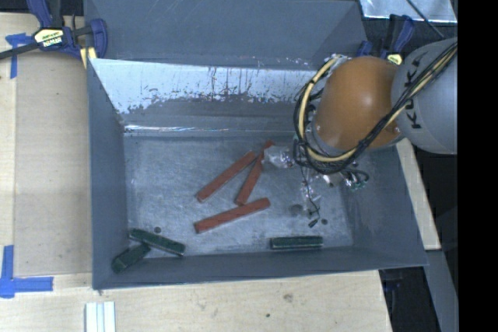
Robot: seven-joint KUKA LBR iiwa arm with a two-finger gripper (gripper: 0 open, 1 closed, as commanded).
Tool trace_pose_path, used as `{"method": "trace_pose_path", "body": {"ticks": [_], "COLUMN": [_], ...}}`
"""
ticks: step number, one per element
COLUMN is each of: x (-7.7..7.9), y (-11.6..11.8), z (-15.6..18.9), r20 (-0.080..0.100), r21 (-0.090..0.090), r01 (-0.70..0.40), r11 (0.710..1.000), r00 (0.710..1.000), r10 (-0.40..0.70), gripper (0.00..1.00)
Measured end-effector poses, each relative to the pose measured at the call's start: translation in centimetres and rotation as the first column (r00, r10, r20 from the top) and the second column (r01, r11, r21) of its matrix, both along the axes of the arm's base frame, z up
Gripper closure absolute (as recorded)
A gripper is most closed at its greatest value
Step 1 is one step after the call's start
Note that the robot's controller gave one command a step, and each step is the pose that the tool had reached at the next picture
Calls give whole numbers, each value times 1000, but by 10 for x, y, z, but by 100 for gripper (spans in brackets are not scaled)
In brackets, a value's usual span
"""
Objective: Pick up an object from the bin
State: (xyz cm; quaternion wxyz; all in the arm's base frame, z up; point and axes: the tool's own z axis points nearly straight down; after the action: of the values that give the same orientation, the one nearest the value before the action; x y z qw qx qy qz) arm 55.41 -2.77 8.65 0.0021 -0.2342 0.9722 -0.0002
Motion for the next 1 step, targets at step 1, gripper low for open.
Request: {"method": "trace_pose_path", "body": {"ticks": [1], "x": [-14], "y": [26], "z": [17], "r20": [-7], "r21": [-3], "r01": [-95], "r11": [995], "r00": [995], "r10": [95], "gripper": [0]}}
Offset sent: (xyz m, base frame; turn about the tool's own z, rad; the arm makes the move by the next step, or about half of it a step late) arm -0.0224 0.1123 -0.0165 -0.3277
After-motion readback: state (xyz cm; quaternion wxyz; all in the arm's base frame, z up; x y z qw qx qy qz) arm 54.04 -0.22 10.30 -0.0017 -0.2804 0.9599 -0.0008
